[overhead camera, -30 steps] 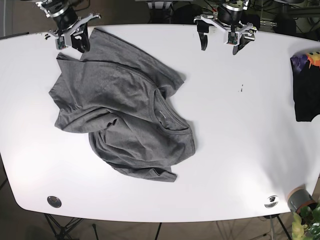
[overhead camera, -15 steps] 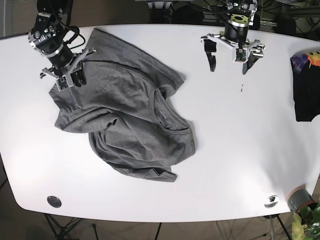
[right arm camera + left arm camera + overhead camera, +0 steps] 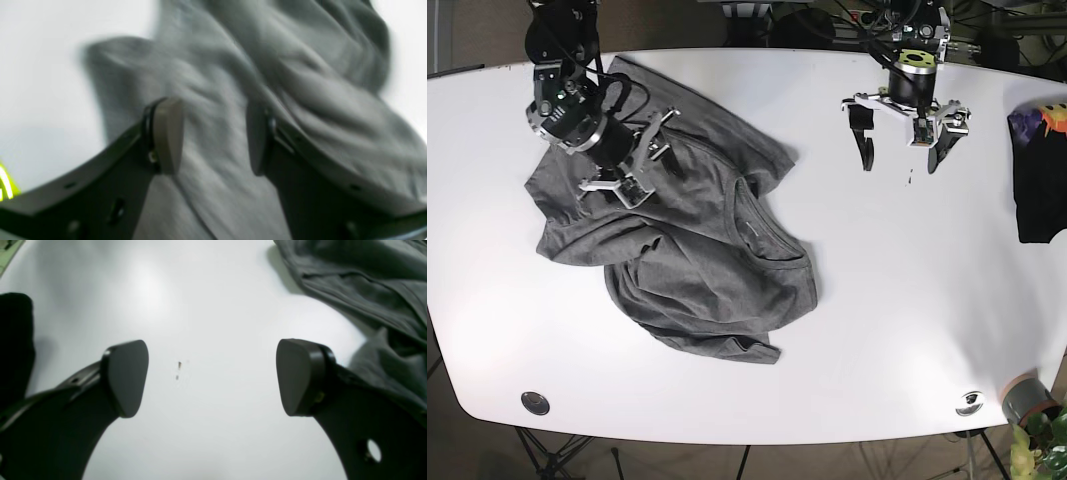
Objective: Fold the T-shirt properly
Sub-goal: 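Lower the right gripper onto the grey T-shirt collar and grasp it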
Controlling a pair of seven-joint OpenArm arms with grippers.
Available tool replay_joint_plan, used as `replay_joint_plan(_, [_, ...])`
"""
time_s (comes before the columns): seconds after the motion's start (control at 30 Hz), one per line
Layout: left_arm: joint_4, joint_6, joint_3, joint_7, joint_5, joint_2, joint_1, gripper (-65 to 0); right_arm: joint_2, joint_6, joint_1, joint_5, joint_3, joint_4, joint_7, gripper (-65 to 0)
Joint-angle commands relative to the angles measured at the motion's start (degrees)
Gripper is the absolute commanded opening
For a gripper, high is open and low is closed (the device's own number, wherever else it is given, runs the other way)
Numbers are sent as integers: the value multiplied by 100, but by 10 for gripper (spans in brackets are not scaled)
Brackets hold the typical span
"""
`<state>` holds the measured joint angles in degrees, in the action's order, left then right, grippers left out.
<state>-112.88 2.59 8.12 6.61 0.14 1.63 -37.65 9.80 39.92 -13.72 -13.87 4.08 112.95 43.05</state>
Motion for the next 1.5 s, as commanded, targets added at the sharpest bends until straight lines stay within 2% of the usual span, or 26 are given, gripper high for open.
replay_joint_plan(0.0, [-92,18,-8,-129,-1,26,51,-83,123,8,40,-15,-324,103,-125,-352])
replay_joint_plan(0.1, [-83,18,-8,-121,-1,44,86,-83,132,8,110,415,-869,103,-125,-352])
replay_joint_plan(0.2, [-75,27,-8,47,-10,53,156,-83,-35,8,198,1040,-1265,77,-125,-352])
replay_joint_plan(0.33, [-83,27,-8,539,-19,53,367,-83,-396,8,242,1875,-1502,-178,-151,-350])
replay_joint_plan(0.43, [-101,36,-16,732,-19,53,446,-83,-571,8,383,2253,-1529,-363,-160,-350])
replay_joint_plan(1.0, [-83,36,-25,750,-19,53,464,-83,-624,8,840,2253,-1678,-1224,-168,-354])
replay_joint_plan(1.07, [-83,36,-25,750,-19,53,464,-83,-712,8,875,2253,-1660,-1347,-177,-357])
replay_joint_plan(1.23, [-83,36,-25,750,-19,61,464,-83,-756,8,892,2253,-1634,-1532,-529,-358])
replay_joint_plan(1.47, [-83,36,-25,750,-19,61,464,-83,-765,8,892,2253,-1634,-1593,-617,-358])
